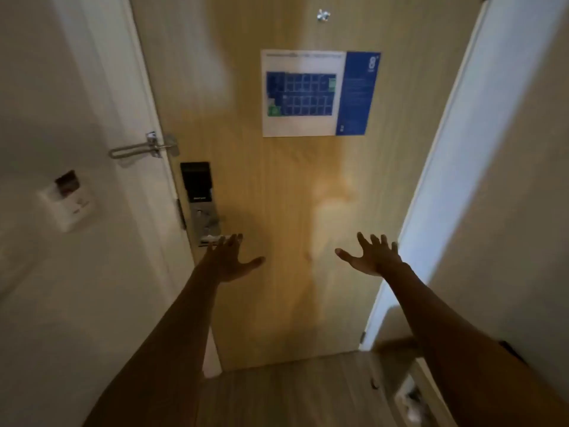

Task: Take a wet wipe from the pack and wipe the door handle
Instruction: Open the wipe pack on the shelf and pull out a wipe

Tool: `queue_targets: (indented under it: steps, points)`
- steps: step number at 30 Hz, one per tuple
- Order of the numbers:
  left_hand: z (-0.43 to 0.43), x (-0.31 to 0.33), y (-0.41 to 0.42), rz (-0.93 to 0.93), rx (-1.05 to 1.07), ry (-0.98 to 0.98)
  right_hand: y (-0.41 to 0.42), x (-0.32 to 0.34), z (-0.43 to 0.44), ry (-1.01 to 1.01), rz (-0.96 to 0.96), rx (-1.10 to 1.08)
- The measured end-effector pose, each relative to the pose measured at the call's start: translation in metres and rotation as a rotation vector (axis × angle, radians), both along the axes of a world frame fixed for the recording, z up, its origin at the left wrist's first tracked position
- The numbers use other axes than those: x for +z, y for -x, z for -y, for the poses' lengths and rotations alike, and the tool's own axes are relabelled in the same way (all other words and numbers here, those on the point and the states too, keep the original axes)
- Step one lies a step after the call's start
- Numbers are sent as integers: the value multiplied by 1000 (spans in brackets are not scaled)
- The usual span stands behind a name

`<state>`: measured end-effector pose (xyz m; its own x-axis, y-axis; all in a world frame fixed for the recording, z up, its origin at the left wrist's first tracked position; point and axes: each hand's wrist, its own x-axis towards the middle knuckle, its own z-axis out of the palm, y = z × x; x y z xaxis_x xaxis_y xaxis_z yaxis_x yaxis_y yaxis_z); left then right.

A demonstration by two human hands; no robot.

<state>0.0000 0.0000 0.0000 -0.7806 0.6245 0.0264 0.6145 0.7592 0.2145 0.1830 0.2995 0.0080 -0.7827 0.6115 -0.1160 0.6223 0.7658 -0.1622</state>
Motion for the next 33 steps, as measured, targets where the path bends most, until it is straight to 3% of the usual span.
queue_targets:
  steps: [8,15,20,33]
  points:
    - [-159,7,-10,121,-277,94,-60,-1,-109,-49,-4,-228]
    - [-309,-6,5,87,-528,150,-99,-19,-177,32,24,-467]
    - [-399,-12,-5,-42,-733,171,-133,-36,-214,29,6,-667]
    - [-608,-104,-121,41,-1041,245,-231,-132,-347,151,47,-914]
